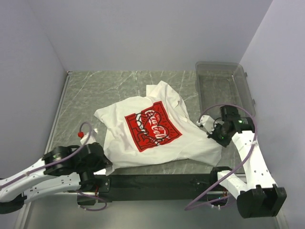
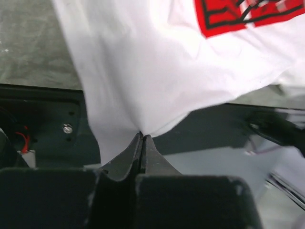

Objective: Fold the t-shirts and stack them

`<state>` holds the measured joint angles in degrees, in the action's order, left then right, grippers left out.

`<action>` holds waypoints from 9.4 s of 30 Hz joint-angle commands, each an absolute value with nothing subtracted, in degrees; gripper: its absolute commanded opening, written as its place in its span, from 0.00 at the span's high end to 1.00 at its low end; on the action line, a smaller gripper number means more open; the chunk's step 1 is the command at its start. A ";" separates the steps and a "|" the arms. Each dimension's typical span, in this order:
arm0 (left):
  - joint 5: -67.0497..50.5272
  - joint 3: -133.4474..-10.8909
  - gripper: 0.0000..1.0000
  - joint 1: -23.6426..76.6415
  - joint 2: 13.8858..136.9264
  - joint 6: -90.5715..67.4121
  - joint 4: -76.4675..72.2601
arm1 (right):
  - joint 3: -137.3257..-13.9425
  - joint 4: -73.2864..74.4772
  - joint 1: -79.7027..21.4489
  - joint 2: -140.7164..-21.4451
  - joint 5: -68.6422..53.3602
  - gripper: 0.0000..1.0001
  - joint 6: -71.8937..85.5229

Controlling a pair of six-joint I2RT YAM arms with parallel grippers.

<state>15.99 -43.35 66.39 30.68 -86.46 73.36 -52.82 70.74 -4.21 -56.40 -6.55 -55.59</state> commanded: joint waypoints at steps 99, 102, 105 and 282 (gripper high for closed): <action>-14.77 -43.42 0.25 -7.12 76.29 -37.44 21.27 | -135.53 45.44 -17.23 -145.81 -12.83 0.54 5.36; -14.76 -43.42 0.25 -7.21 75.85 -37.53 21.62 | -135.27 45.88 -17.05 -145.73 -14.66 1.00 4.92; -14.59 -43.33 0.25 -7.21 75.41 -37.27 22.14 | -132.99 44.48 -16.17 -141.26 -18.18 1.00 4.22; -13.31 -67.50 0.43 30.06 88.17 -31.90 34.45 | -98.70 33.75 -1.41 -102.13 -28.56 1.00 -0.09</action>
